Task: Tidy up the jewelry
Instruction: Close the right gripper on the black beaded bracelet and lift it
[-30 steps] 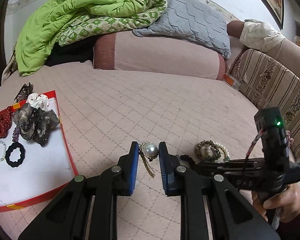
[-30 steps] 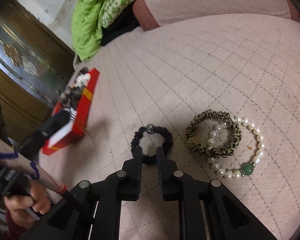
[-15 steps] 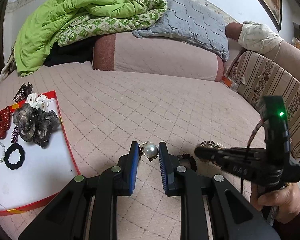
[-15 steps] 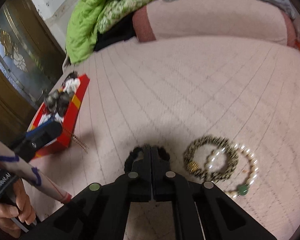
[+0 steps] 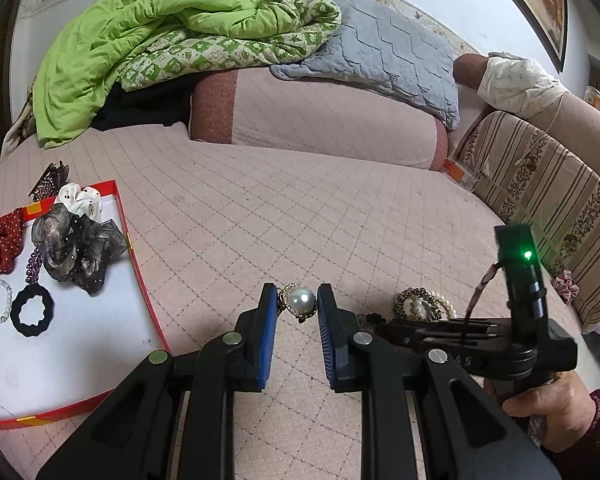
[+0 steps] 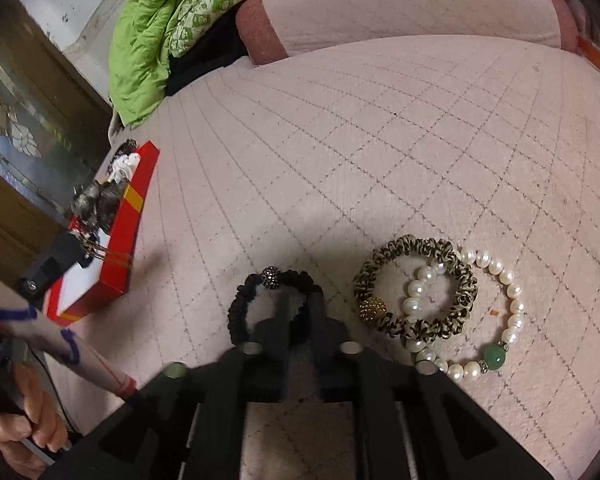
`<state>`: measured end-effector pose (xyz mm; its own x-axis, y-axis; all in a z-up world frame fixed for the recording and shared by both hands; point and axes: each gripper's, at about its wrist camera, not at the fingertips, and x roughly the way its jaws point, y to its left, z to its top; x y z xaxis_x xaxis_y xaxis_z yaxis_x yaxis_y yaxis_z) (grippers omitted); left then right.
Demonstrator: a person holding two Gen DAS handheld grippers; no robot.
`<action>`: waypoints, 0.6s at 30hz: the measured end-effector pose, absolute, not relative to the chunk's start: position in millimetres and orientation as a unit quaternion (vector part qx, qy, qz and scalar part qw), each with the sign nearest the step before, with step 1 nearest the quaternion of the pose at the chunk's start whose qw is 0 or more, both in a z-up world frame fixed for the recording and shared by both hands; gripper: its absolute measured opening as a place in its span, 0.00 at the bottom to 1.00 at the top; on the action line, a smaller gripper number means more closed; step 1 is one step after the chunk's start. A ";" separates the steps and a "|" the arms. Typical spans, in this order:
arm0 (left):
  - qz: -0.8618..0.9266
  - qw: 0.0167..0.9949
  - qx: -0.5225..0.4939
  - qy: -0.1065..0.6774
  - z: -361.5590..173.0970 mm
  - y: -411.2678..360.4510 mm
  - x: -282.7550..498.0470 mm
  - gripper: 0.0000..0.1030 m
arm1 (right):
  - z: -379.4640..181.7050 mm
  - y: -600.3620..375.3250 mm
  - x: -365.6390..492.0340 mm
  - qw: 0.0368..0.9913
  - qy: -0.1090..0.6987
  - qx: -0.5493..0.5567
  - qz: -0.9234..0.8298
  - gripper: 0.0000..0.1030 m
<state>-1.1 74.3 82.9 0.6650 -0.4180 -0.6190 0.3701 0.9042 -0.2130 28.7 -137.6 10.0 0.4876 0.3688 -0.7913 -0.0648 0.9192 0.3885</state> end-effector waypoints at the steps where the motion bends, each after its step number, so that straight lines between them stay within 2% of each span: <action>1: -0.216 0.912 -0.034 0.348 82.6 74.6 -0.8 0.19 | 8.0 -136.4 29.5 0.847 0.491 0.155 0.131 0.27; 10: -0.214 0.911 -0.034 0.350 80.4 76.7 0.3 0.19 | 8.6 -128.0 31.4 0.857 0.489 0.111 0.121 0.24; 15: -0.212 0.912 -0.029 0.351 79.5 74.9 0.5 0.19 | 5.2 -114.5 32.7 0.860 0.497 0.046 0.107 0.18; 18: -0.210 0.912 -0.028 0.351 79.4 74.4 0.2 0.19 | 6.1 -110.9 32.8 0.864 0.494 0.021 0.099 0.09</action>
<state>0.2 74.4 79.4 0.6657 -0.4037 -0.6276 0.3642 0.9098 -0.1989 32.8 -110.9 6.1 0.4930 0.1925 -0.8485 -0.1512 0.9793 0.1343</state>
